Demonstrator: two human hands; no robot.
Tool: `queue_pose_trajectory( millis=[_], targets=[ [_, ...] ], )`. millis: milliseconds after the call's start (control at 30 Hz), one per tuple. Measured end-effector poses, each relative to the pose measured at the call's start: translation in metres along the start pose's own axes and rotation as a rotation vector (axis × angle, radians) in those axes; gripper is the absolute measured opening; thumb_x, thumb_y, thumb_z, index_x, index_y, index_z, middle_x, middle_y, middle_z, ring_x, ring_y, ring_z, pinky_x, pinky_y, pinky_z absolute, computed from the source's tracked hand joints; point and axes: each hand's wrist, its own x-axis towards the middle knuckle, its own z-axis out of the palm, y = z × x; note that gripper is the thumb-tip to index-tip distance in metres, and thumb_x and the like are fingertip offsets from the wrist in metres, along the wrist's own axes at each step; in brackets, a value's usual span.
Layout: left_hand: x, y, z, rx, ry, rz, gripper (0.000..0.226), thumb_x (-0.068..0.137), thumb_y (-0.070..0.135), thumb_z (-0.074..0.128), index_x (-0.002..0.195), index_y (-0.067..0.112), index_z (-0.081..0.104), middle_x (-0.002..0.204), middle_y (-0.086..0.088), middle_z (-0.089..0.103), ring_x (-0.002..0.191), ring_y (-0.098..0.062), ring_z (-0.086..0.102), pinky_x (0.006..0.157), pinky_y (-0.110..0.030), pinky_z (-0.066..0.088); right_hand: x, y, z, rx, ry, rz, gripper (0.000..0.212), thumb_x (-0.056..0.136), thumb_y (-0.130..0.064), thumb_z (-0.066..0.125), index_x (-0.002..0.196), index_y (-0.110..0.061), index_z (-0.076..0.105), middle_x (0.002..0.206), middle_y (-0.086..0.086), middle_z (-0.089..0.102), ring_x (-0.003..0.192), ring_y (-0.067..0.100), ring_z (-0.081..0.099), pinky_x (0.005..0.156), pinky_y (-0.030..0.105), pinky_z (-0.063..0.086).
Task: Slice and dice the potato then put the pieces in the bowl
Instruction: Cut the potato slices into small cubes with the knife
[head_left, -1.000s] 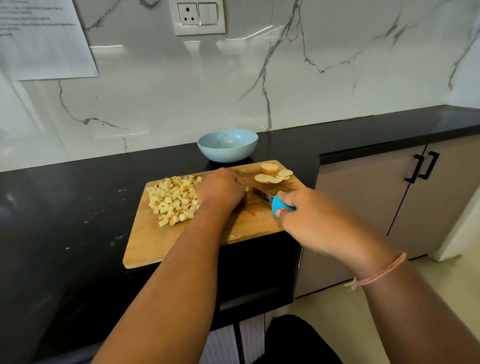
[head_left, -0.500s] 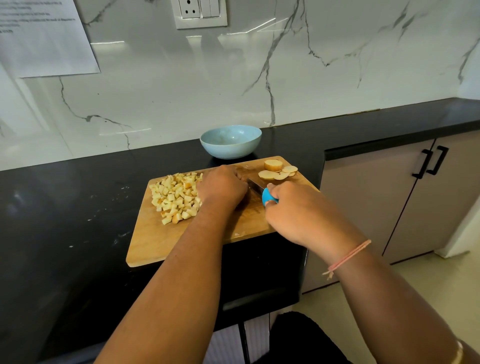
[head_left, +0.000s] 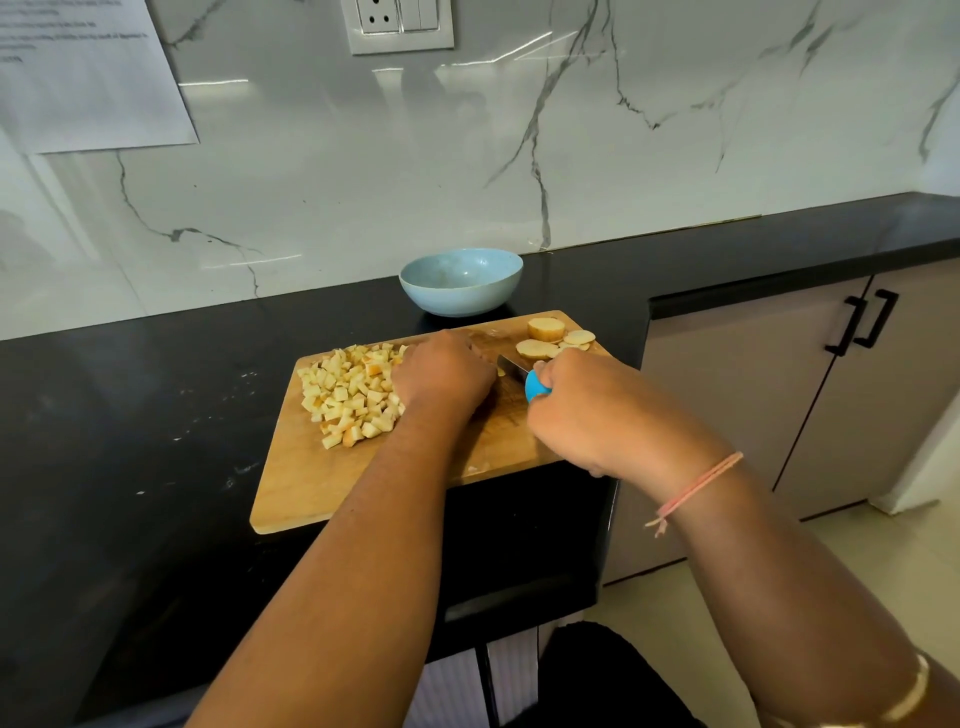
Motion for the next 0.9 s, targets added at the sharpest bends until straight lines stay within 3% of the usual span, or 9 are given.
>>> queue_pose_trajectory(
  millis=[67, 233, 500, 567, 733, 900],
  targets=[
    [0.0, 0.0, 0.001, 0.001, 0.009, -0.002, 0.014, 0.085, 0.026, 0.054, 0.08, 0.019, 0.065, 0.083, -0.001, 0.064, 0.085, -0.019, 0.06, 0.08, -0.036, 0.052, -0.001, 0.0, 0.0, 0.01, -0.004, 0.003, 0.032, 0.095, -0.019, 0.046, 0.127, -0.016, 0.05, 0.081, -0.004, 0.046, 0.072, 0.015, 0.051, 0.077, 0.032, 0.051],
    [-0.002, -0.001, 0.003, -0.006, 0.022, 0.004, 0.015, 0.084, 0.03, 0.055, 0.082, 0.02, 0.066, 0.085, 0.0, 0.065, 0.088, -0.02, 0.059, 0.084, -0.039, 0.052, -0.013, 0.011, 0.008, 0.03, 0.01, 0.0, 0.037, 0.096, -0.019, 0.046, 0.133, -0.017, 0.048, 0.095, -0.003, 0.054, 0.091, 0.018, 0.056, 0.09, 0.039, 0.051],
    [0.0, -0.001, -0.008, -0.011, -0.042, 0.032, 0.015, 0.086, 0.03, 0.057, 0.075, 0.022, 0.064, 0.079, 0.001, 0.064, 0.086, -0.02, 0.061, 0.085, -0.039, 0.052, -0.016, 0.026, 0.012, 0.063, 0.087, -0.035, 0.05, 0.1, -0.028, 0.038, 0.149, -0.029, 0.028, 0.096, -0.005, 0.054, 0.081, 0.012, 0.054, 0.067, 0.024, 0.046],
    [-0.001, 0.0, -0.011, -0.025, -0.083, 0.039, 0.019, 0.084, 0.034, 0.059, 0.071, 0.021, 0.065, 0.075, 0.002, 0.063, 0.083, -0.018, 0.061, 0.086, -0.04, 0.051, -0.015, 0.026, 0.012, 0.084, 0.09, -0.043, 0.049, 0.1, -0.029, 0.038, 0.148, -0.031, 0.027, 0.101, -0.007, 0.054, 0.082, 0.011, 0.054, 0.068, 0.023, 0.046],
    [-0.002, -0.001, -0.011, 0.0, -0.134, 0.056, 0.018, 0.087, 0.039, 0.06, 0.082, 0.023, 0.068, 0.084, 0.001, 0.065, 0.089, -0.018, 0.061, 0.086, -0.038, 0.051, -0.011, 0.025, 0.014, 0.095, 0.067, -0.05, 0.049, 0.1, -0.03, 0.04, 0.148, -0.032, 0.029, 0.122, -0.006, 0.055, 0.087, 0.011, 0.056, 0.075, 0.025, 0.05],
    [0.001, -0.003, -0.007, -0.05, -0.113, 0.032, 0.02, 0.084, 0.033, 0.063, 0.069, 0.02, 0.062, 0.084, -0.002, 0.068, 0.086, -0.021, 0.064, 0.081, -0.037, 0.054, -0.009, 0.023, 0.017, 0.07, 0.049, -0.043, 0.05, 0.1, -0.03, 0.038, 0.148, -0.029, 0.028, 0.107, -0.005, 0.056, 0.083, 0.011, 0.053, 0.062, 0.021, 0.041]
  ],
)
